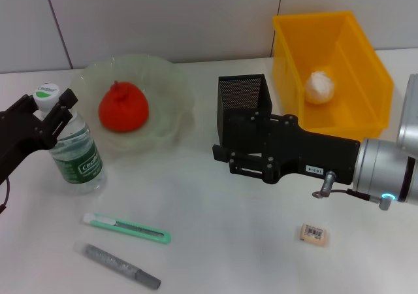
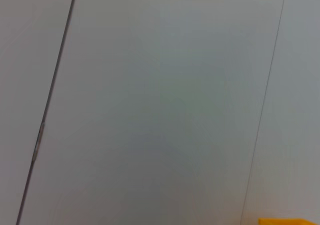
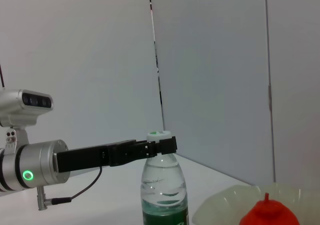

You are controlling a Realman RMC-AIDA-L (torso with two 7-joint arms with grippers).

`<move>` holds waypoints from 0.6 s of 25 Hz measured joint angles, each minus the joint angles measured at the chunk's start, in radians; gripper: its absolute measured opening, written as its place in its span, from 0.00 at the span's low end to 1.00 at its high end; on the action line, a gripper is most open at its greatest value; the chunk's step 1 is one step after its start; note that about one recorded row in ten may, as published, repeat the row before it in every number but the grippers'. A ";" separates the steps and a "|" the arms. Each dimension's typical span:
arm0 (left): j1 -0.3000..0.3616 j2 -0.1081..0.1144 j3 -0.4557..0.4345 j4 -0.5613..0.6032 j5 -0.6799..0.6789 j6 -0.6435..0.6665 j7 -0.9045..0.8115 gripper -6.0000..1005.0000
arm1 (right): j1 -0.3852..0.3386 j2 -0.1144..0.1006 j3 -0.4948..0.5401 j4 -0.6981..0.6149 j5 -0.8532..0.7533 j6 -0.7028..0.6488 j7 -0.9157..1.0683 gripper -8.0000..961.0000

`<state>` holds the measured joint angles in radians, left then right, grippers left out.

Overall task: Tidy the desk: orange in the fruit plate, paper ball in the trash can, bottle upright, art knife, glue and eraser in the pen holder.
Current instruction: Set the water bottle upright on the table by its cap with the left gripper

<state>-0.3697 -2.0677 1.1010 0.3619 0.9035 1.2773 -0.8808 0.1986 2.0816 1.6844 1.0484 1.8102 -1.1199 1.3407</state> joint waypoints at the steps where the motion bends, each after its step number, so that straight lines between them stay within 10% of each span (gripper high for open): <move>1: 0.000 0.000 0.000 0.000 0.000 0.002 0.000 0.48 | 0.000 0.000 0.000 0.000 0.000 0.000 0.000 0.75; 15: 0.004 0.001 0.003 0.009 0.000 0.007 0.000 0.55 | 0.005 0.000 0.000 0.005 0.000 0.000 0.003 0.76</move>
<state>-0.3658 -2.0671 1.1036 0.3706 0.9031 1.2841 -0.8804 0.2038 2.0816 1.6843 1.0538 1.8102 -1.1198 1.3438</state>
